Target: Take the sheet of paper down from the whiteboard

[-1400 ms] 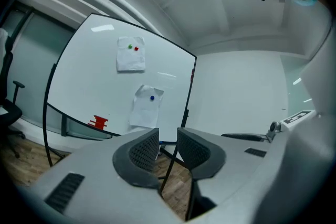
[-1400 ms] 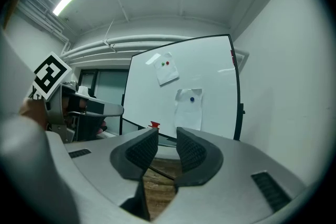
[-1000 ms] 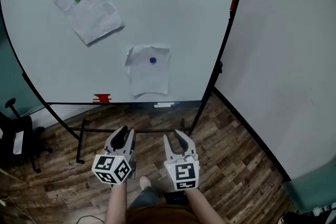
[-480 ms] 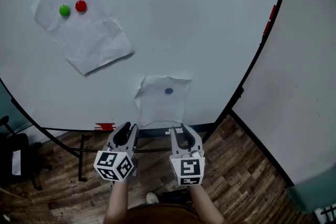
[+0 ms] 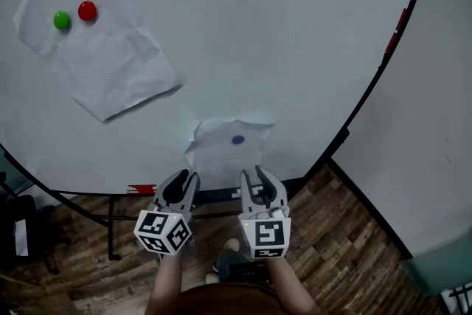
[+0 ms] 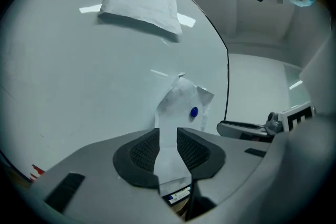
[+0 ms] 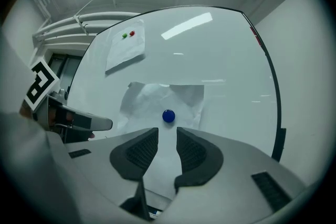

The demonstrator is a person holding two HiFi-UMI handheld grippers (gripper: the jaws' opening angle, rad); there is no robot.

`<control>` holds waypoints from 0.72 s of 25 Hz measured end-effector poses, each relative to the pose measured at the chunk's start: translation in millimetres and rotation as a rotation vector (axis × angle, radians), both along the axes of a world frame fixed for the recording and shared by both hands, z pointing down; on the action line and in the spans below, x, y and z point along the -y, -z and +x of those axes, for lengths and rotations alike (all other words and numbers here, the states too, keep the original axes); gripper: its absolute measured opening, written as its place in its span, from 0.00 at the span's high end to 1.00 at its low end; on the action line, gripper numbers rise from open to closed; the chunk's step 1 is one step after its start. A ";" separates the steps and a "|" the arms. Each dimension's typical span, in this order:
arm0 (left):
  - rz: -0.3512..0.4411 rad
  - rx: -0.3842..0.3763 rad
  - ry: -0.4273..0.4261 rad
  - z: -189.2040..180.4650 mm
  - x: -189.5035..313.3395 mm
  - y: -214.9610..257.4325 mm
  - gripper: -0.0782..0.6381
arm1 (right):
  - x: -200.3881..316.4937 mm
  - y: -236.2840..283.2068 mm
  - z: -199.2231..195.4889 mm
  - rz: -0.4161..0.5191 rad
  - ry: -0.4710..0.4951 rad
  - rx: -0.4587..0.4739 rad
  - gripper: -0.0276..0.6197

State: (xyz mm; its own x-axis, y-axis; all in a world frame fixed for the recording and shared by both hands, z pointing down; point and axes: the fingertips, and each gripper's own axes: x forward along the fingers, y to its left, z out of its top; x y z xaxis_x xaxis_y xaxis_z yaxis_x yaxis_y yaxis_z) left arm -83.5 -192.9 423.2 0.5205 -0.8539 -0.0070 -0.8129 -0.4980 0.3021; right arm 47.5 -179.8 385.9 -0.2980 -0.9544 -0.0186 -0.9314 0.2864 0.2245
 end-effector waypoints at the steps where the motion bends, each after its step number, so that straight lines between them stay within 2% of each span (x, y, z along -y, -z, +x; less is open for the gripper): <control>1: 0.003 0.001 0.001 0.6 4.5 0.9 0.73 | 4.9 0.0 -0.8 0.001 0.003 0.002 0.79; 5: 0.005 0.008 0.010 -0.3 16.0 3.7 0.73 | 20.5 -3.1 -5.3 -0.009 0.016 0.011 0.79; 18: 0.018 -0.015 0.035 -6.6 33.4 9.5 0.74 | 46.8 16.1 -20.6 0.043 0.042 -0.017 0.75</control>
State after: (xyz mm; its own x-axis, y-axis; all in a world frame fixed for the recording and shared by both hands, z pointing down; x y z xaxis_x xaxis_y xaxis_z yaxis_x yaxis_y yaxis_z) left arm -90.1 -226.3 413.7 0.4901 -0.8711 -0.0304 -0.8253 -0.4749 0.3056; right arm 26.9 -226.6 369.8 -0.3380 -0.9396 -0.0540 -0.9149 0.3146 0.2531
